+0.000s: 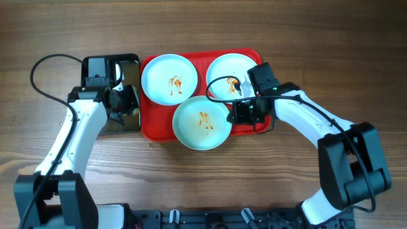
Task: Clean dirty plates on tray and stack at the side
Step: 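Grip the front plate rim with the right gripper, bring sponge over it, then scrub the front plate with the sponge in the left gripper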
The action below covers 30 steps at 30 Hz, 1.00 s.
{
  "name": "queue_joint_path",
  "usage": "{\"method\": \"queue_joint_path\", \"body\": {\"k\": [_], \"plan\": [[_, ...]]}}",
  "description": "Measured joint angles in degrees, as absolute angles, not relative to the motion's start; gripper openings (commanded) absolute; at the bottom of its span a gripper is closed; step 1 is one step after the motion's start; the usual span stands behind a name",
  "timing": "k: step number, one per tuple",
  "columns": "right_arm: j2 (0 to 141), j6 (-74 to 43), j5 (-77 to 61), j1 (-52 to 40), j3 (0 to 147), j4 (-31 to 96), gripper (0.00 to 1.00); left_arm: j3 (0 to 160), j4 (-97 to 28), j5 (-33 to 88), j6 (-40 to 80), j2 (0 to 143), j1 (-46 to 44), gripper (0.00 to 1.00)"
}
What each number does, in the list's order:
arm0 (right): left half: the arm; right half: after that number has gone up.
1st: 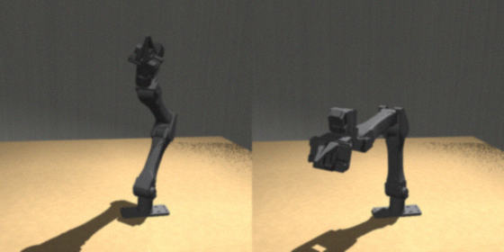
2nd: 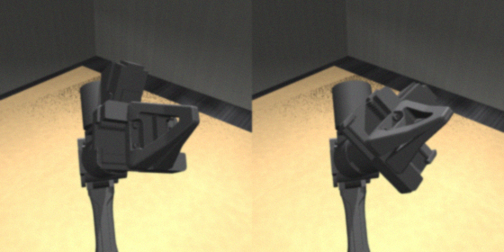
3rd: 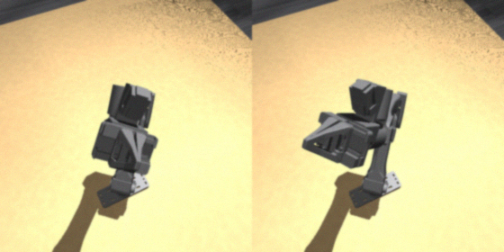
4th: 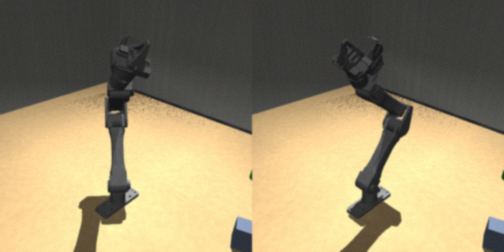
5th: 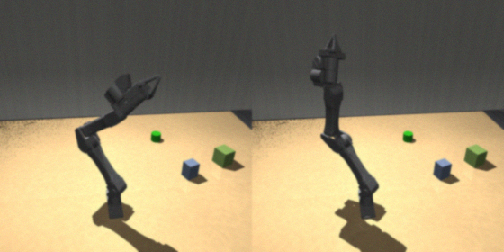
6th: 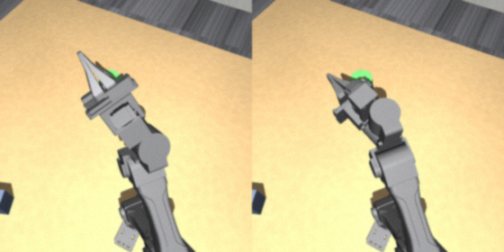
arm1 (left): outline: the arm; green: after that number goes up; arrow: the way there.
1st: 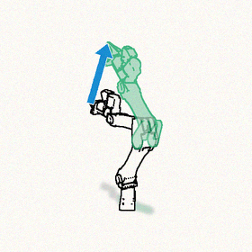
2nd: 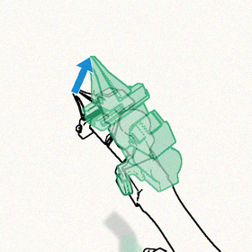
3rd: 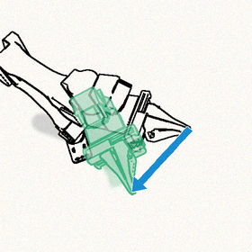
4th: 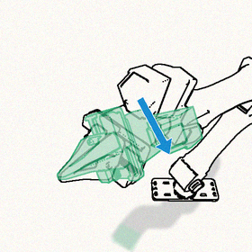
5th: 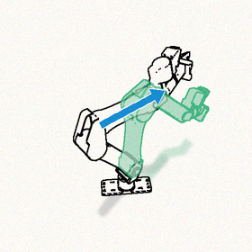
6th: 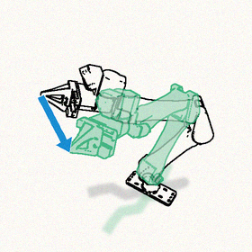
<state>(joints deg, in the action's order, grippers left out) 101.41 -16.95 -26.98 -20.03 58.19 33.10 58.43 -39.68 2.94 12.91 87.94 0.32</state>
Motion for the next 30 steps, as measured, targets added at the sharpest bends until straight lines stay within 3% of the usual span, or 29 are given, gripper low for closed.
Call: {"method": "queue_joint_path", "body": {"k": [4, 13, 18, 30], "plan": [[101.6, -18.6, -26.7, -21.5, 58.2, 32.5, 0.04, 58.4, -39.7, 3.5, 12.8, 87.9, 0.3, 0.04], [101.6, -21.9, -24.2, -23.8, 58.2, 30.8, 0.04, 58.4, -38.9, 9.1, 12.8, 87.9, -2.2, 0.04], [101.6, -23.4, -23.4, -23.8, 58.2, 30.7, 0.04, 58.4, -35.4, 15.8, 15.0, 87.9, -8.8, 0.04], [101.6, -23.6, -23.0, -23.8, 58.2, 30.6, 0.04, 58.3, -19.4, 19.9, 57.2, 97.5, -31.8, 0.04]]}}
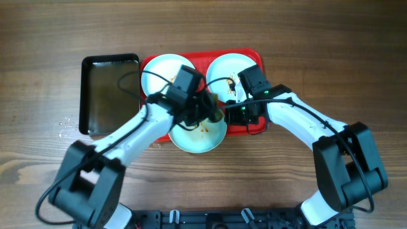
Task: Clean dirty plates on tray and stack at the side
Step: 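Scrub the front plate with the sponge in the left gripper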
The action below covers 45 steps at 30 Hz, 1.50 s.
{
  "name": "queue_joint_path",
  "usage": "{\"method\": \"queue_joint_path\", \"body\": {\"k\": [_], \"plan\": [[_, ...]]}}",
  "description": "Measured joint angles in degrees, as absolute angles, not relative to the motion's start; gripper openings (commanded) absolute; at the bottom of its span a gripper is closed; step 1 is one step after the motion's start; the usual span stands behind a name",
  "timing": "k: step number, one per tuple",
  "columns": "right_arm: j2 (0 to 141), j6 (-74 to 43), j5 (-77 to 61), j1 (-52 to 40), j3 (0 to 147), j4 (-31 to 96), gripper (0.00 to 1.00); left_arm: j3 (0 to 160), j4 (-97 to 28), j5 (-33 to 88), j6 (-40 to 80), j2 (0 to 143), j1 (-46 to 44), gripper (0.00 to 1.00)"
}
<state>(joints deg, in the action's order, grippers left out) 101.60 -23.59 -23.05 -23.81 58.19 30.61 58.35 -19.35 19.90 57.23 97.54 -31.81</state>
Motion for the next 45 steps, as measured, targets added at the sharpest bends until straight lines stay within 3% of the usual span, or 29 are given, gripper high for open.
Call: {"method": "queue_joint_path", "body": {"k": [4, 29, 35, 39, 45], "plan": [[101.6, -23.8, -22.8, -23.8, 58.2, 30.7, 0.04, 58.3, -18.1, 19.8, 60.8, 101.2, -35.0, 0.04], [101.6, -23.8, -22.9, -23.9, 58.2, 30.8, 0.04, 57.2, -24.7, 12.8, 61.5, 101.8, -34.9, 0.04], [101.6, -23.8, -23.6, -24.1, 58.2, 30.7, 0.04, 57.0, -27.7, 11.6, 54.9, 100.7, -31.7, 0.04], [101.6, -23.8, -23.6, -24.1, 58.2, 30.7, 0.04, 56.1, -33.3, 9.4, 47.4, 98.4, -24.0, 0.04], [101.6, -23.8, -23.4, -24.1, 58.2, 30.8, 0.04, 55.7, -33.3, 22.9, 34.2, 97.8, -24.9, 0.04]]}}
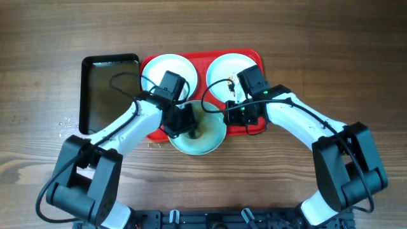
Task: Clean dirty plates on tray and stack at the side
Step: 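Scrub the front plate with the sponge in the left gripper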
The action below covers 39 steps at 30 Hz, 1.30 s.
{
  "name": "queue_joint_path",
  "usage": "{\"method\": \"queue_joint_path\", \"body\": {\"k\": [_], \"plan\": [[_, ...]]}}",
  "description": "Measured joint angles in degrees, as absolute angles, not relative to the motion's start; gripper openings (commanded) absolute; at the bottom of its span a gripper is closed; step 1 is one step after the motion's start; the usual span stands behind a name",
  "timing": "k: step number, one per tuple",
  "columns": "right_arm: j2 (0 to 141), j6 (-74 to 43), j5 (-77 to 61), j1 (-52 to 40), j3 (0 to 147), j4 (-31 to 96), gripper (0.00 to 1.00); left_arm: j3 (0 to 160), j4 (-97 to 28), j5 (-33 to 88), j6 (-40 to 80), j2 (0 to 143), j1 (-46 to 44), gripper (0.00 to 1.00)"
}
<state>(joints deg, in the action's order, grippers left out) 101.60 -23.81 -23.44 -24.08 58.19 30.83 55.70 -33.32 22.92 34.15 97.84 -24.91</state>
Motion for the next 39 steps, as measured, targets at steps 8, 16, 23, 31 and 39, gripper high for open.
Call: {"method": "queue_joint_path", "body": {"k": [8, 16, 23, 31, 39], "plan": [[101.6, -23.8, -23.3, -24.1, 58.2, 30.9, 0.04, 55.5, -25.5, 19.6, 31.9, 97.9, -33.5, 0.04], [101.6, -23.8, -23.6, -24.1, 58.2, 31.4, 0.04, 56.0, -28.6, 16.1, 31.9, 100.3, -31.7, 0.04], [101.6, -24.2, -23.7, -24.1, 58.2, 31.9, 0.46, 56.0, -37.3, 16.4, 29.6, 97.7, -18.5, 0.04], [101.6, -24.0, -23.3, -24.1, 58.2, 32.1, 0.48, 55.5, -38.6, 9.6, 25.5, 86.5, -17.9, 0.15], [105.1, -24.5, -23.8, -27.1, 58.2, 30.1, 0.04, 55.5, -38.6, 4.3, 25.3, 86.5, -17.9, 0.12]]}}
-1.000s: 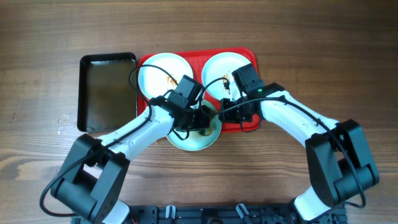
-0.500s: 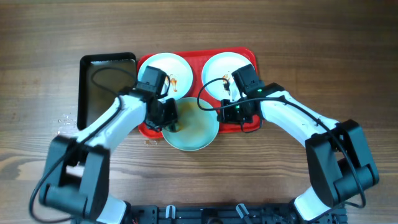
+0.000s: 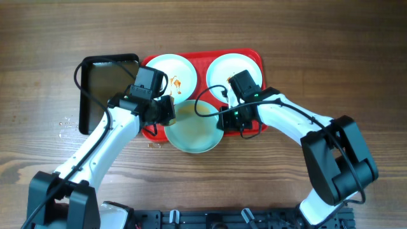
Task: Clean dirty plates on tray and stack at the side
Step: 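Scrub the front plate with the sponge in the left gripper, then lift the cleaned plate with the right gripper and carry it right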
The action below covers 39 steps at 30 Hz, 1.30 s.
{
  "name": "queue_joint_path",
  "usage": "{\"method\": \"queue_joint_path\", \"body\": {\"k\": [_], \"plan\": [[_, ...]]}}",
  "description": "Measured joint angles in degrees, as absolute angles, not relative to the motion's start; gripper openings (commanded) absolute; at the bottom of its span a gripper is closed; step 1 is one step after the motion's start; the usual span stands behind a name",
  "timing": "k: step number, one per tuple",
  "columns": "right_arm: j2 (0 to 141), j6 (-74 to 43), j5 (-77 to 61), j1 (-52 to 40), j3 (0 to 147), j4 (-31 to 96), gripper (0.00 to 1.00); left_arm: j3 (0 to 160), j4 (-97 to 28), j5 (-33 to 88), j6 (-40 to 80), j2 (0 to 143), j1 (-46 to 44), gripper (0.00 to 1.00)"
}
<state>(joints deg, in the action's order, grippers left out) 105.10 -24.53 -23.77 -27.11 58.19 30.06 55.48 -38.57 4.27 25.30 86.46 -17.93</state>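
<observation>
A red tray (image 3: 251, 60) holds three pale plates. Both the back left plate (image 3: 166, 71) and the back right plate (image 3: 230, 69) carry orange stains. No stain shows on the front plate (image 3: 194, 130), which overhangs the tray's front edge. My left gripper (image 3: 168, 111) is at that plate's left rim, shut on an olive sponge (image 3: 180, 107) that is mostly hidden under it. At the plate's right rim, my right gripper (image 3: 222, 119) is shut on the edge.
A black tray (image 3: 105, 86) lies left of the red tray, partly under my left arm's cable. Water drops dot the wooden table (image 3: 318, 38) by the black tray's front corner and near the front plate's left side.
My left gripper has moved from the middle of the front plate to its left rim. The plate's centre is now uncovered and shows no stain. My right gripper still holds the right rim.
My left gripper was over the black tray while the front plate bore an orange stain and my right gripper held its rim. Then the left gripper was on the plate's right part with the sponge, then its middle, now its left rim, stain gone.
</observation>
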Motion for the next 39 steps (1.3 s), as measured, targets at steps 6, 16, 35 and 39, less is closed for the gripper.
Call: {"method": "queue_joint_path", "body": {"k": [6, 16, 35, 39], "plan": [[103.2, -24.7, -22.0, -26.9, 58.6, 30.4, 0.04, 55.5, -38.5, 1.2, 25.1, 86.5, -17.9, 0.11], [87.0, -17.6, 9.2, -26.4, 59.9, 27.8, 0.04, 55.5, -38.6, -0.6, 25.1, 86.5, -17.9, 0.1], [87.0, 16.7, 48.4, -44.5, 60.5, 12.7, 0.04, 55.5, -38.6, -0.6, 25.1, 86.5, -17.9, 0.09], [87.0, 17.2, 49.8, -44.5, 60.5, 12.6, 0.04, 55.5, -38.6, -0.6, 25.1, 86.5, -17.9, 0.09]]}}
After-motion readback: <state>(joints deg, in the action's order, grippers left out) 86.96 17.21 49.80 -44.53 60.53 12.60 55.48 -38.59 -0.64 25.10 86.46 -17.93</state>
